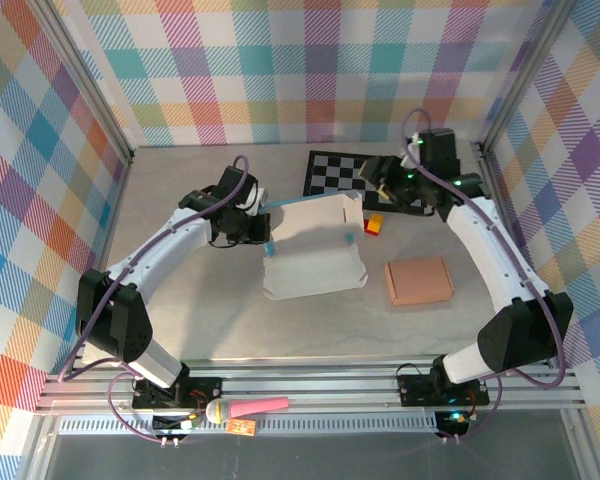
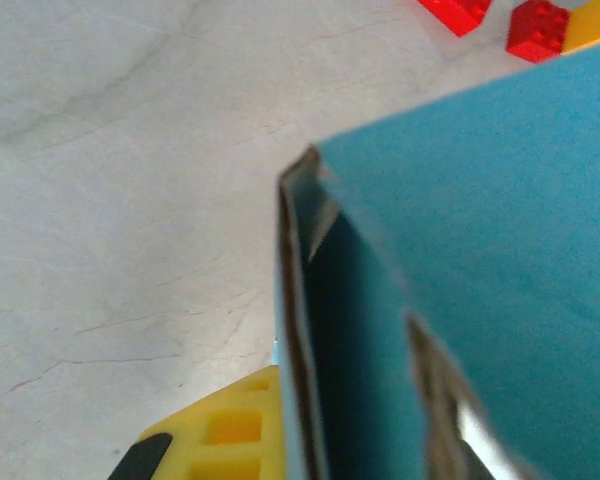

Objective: Fold the paper box

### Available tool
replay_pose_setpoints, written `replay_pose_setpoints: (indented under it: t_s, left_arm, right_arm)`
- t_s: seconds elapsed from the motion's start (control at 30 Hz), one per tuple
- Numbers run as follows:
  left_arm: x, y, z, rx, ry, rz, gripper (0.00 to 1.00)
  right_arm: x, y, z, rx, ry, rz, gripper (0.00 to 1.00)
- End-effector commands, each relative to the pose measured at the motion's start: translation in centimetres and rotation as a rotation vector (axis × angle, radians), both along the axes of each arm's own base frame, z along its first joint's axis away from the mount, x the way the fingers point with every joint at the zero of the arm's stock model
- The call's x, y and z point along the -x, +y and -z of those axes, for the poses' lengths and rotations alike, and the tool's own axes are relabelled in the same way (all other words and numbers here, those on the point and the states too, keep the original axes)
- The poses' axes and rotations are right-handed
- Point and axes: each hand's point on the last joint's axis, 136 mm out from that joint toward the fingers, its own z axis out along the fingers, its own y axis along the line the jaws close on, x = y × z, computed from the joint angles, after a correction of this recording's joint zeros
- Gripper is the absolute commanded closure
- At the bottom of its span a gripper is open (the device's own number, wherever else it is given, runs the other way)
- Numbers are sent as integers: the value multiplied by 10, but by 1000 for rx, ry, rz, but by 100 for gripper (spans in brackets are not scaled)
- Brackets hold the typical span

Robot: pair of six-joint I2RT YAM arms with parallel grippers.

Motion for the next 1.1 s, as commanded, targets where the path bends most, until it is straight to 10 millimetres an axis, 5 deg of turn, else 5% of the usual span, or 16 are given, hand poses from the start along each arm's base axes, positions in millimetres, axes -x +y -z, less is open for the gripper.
replay_pose_setpoints:
  t_s: [0.0, 0.17, 0.33, 0.53, 1.07]
  left_arm:
    - [-2, -15, -16, 135, -21, 56, 100]
    - [-12, -37, -31, 358, 2, 106, 100]
    - [-15, -52, -39, 481, 53, 160, 100]
    - [-15, -57, -33, 516, 117, 174, 100]
    - [-12, -58, -33, 527, 151, 193, 100]
  right_arm:
    - [13, -2, -18, -76, -121, -197, 48]
    - [17, -13, -10, -221, -165, -316, 57]
    - [23, -3, -20, -304, -256, -415, 58]
    - [24, 1, -31, -356, -305, -461, 59]
    - [29, -2, -15, -275, -310, -452, 60]
